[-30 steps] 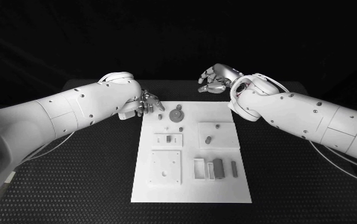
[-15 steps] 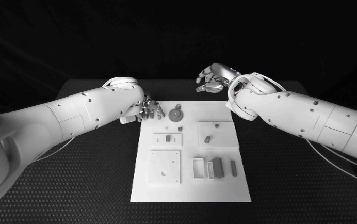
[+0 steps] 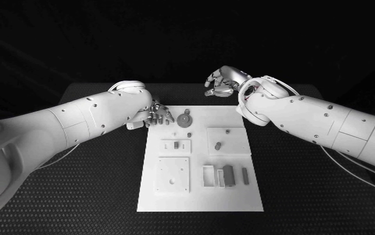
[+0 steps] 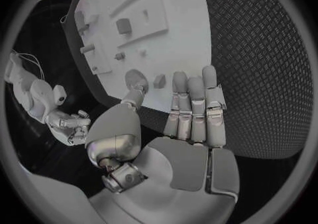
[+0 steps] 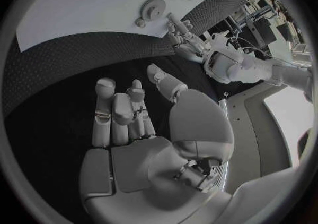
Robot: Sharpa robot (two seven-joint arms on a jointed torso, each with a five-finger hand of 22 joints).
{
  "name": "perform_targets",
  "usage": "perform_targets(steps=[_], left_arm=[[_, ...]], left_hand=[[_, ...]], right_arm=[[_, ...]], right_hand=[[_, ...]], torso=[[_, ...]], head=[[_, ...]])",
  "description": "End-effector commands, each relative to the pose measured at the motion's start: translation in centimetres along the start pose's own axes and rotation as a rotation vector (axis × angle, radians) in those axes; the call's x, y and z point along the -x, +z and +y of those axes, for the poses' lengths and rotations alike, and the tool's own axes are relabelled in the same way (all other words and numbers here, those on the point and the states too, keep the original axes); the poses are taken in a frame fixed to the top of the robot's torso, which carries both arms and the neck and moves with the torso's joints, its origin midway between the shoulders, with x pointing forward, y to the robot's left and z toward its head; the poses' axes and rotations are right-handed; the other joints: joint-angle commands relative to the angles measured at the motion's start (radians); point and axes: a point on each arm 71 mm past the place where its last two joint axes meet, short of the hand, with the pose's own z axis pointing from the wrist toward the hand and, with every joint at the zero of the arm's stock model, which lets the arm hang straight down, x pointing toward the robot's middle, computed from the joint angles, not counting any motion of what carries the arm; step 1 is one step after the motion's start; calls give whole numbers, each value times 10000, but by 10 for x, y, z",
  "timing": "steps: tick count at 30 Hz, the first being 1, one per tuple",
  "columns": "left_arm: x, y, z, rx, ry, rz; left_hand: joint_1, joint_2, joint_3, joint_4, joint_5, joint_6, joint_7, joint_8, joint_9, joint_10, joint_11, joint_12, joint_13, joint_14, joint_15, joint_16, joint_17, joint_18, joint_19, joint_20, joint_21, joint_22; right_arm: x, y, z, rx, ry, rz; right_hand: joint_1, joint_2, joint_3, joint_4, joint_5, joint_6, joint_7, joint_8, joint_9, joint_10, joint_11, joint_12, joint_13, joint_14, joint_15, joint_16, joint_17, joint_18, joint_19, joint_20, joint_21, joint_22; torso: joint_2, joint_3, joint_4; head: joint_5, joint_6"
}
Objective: Assemble the parts on the task board
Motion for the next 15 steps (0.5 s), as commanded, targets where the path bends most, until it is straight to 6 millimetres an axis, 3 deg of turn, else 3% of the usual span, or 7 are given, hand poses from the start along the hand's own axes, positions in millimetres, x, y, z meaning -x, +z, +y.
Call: perform_targets(steps=[1, 7, 15], left_arm=[[-3, 0, -4, -217, 163, 140], [-5, 2, -8, -361, 40, 33], [-5, 2, -6, -379, -20, 19]], left_hand=[[66, 123, 18, -61, -30, 103, 5, -54, -7, -69, 2, 42, 12, -62, -35, 76, -19, -149, -45, -19, -56, 31], [248, 460, 9, -245, -27, 223, -16, -82, -8, -58, -17, 92, 3, -49, -36, 121, -49, -149, -23, -13, -57, 100], [520, 727, -19, -477, -27, 294, -28, -123, -6, -58, -29, 126, -21, -42, -36, 153, -91, -149, -7, -9, -69, 168]], right_arm=[[-1, 0, 1, 42, -24, 71], [-1, 1, 2, 64, -18, 86], [-1, 1, 1, 52, -19, 75]], right_hand=[[4, 108, -44, -18, 40, -6, 62, 31, -14, -28, -55, 16, -11, -50, -30, 9, -13, 394, -40, 6, -16, 181], [3, 112, -44, -18, 39, -4, 62, 32, -14, -28, -56, 17, -12, -48, -30, 10, -13, 394, -38, 5, -15, 181], [2, 120, -43, -17, 40, -3, 61, 33, -14, -26, -56, 18, -12, -47, -31, 12, -13, 394, -36, 4, -14, 181]], torso=[[-4, -1, 5], [-2, -8, 17], [-1, -7, -3]], head=[[10, 1], [7, 7], [24, 7]])
